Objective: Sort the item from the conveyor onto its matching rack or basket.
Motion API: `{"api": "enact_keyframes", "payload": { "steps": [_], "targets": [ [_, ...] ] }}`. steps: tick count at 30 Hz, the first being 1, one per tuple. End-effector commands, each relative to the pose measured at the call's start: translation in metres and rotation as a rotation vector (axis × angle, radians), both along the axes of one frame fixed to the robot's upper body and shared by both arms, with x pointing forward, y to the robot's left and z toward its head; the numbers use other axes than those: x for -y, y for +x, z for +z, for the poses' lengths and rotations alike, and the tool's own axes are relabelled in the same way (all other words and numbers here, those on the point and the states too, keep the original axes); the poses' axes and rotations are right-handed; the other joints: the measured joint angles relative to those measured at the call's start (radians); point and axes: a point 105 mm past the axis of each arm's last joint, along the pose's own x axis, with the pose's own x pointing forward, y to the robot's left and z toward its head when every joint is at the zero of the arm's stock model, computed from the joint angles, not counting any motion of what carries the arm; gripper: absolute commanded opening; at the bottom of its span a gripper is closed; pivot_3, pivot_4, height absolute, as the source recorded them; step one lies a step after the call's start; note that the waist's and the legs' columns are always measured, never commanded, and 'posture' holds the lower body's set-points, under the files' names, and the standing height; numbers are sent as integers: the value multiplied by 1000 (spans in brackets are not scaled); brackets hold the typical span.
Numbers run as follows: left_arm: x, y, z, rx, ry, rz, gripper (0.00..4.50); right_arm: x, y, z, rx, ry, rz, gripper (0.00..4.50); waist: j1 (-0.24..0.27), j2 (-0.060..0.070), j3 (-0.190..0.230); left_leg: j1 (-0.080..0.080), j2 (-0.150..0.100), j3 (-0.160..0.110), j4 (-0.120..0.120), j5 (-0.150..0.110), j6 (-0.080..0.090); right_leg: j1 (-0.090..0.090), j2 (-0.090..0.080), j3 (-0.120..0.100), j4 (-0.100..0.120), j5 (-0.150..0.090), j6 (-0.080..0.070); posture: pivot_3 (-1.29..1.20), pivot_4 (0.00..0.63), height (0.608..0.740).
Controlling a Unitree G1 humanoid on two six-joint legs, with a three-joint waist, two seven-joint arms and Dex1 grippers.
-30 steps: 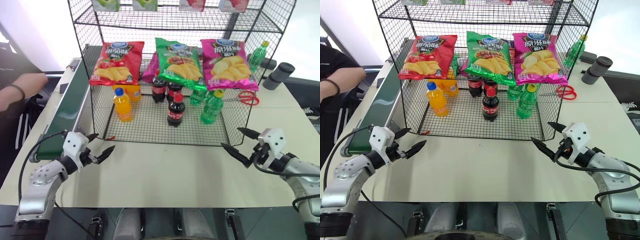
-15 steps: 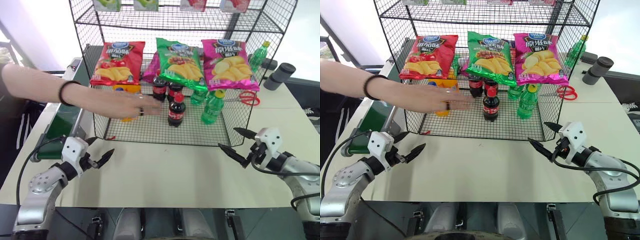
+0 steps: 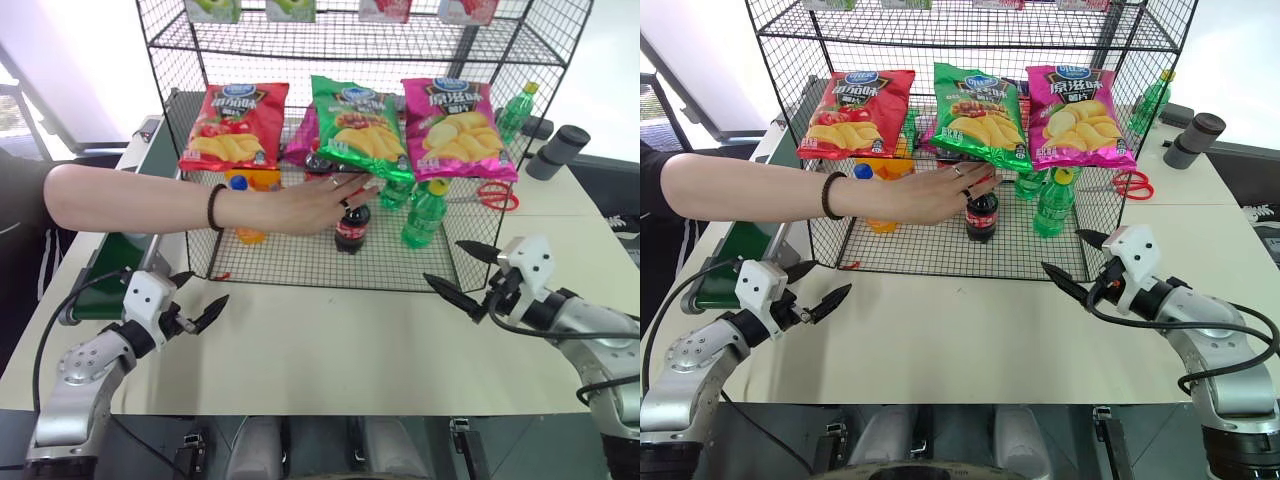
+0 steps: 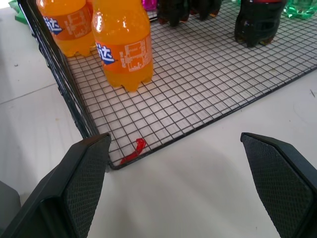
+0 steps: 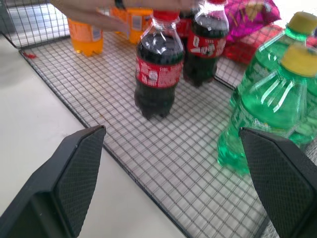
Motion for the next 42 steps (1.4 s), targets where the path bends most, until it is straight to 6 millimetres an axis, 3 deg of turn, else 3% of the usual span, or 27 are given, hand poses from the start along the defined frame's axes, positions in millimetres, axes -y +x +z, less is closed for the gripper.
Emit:
{"api": "enact_keyframes", "payload": {
  "steps": [1, 32, 42],
  "targets": [
    [-1, -1, 12, 45, 11, -4, 4500, -8, -1, 16, 43, -6, 23, 4468, 0, 0, 0, 0, 0, 0, 0, 0, 0, 0, 0, 0, 0, 0, 0, 0, 150, 740],
    [-5, -1, 21, 58, -12, 48, 4500, 3, 8, 6, 37, -5, 32, 4468, 0, 0, 0, 0, 0, 0, 0, 0, 0, 0, 1, 0, 0, 0, 0, 0, 150, 740],
    [-25, 1, 35, 90, -74, 164, 4500, 8, 17, -1, 26, 20, 25, 4468, 0, 0, 0, 0, 0, 0, 0, 0, 0, 0, 1, 0, 0, 0, 1, 0, 150, 740]
  ]
}}
